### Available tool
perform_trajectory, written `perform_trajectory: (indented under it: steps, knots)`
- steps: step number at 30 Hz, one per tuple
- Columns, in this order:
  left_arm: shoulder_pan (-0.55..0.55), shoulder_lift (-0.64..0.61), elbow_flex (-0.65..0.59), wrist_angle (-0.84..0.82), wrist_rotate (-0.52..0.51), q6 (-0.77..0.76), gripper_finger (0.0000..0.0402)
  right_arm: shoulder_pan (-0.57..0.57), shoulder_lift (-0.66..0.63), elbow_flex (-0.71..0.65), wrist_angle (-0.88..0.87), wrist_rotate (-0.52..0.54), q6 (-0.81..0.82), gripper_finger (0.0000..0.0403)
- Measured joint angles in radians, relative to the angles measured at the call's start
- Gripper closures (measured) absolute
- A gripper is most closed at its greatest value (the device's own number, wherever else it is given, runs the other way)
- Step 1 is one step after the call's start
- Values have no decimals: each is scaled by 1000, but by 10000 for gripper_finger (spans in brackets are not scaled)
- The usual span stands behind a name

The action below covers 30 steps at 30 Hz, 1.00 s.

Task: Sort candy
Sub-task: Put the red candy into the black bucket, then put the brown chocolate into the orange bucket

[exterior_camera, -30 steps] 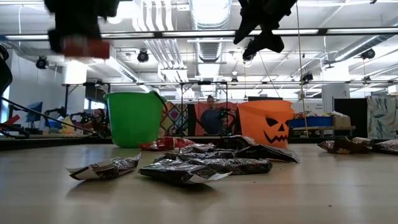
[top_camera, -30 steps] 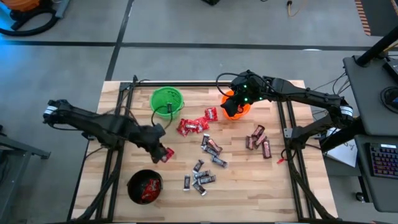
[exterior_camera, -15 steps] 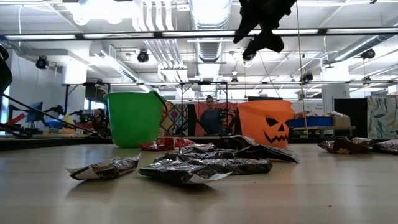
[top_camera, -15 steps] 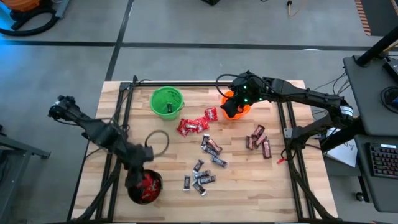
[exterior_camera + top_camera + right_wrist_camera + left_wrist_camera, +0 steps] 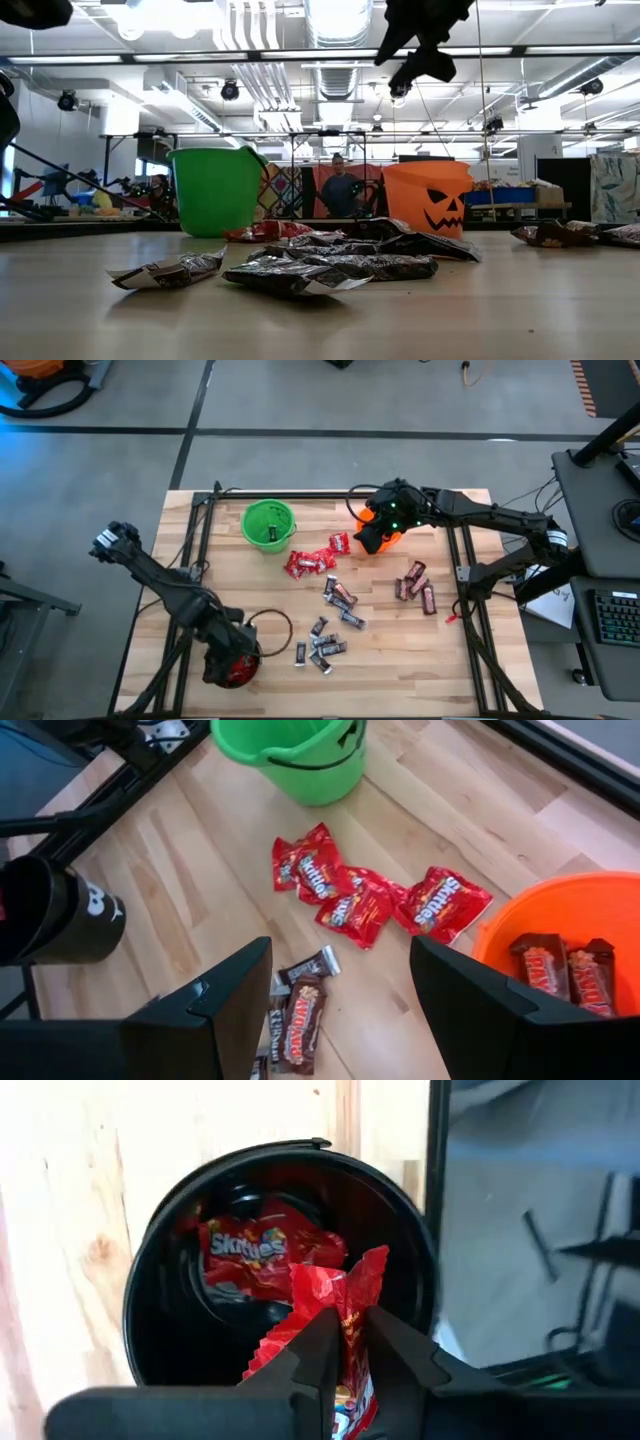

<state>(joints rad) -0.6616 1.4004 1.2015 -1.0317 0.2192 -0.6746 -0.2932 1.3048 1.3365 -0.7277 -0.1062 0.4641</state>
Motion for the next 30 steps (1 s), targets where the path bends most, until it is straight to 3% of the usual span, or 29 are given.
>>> perform_trajectory:
  steps: [6,18,30]
  knots:
    - [-16,53,1,-16,8,88,364,27,0,0,0,1,15,172]
    - [-19,81,17,-64,-26,94,359,47,0,0,0,-2,98,172]
    - [-19,77,76,-151,-27,108,262,136,-2,0,-63,-55,292,172]
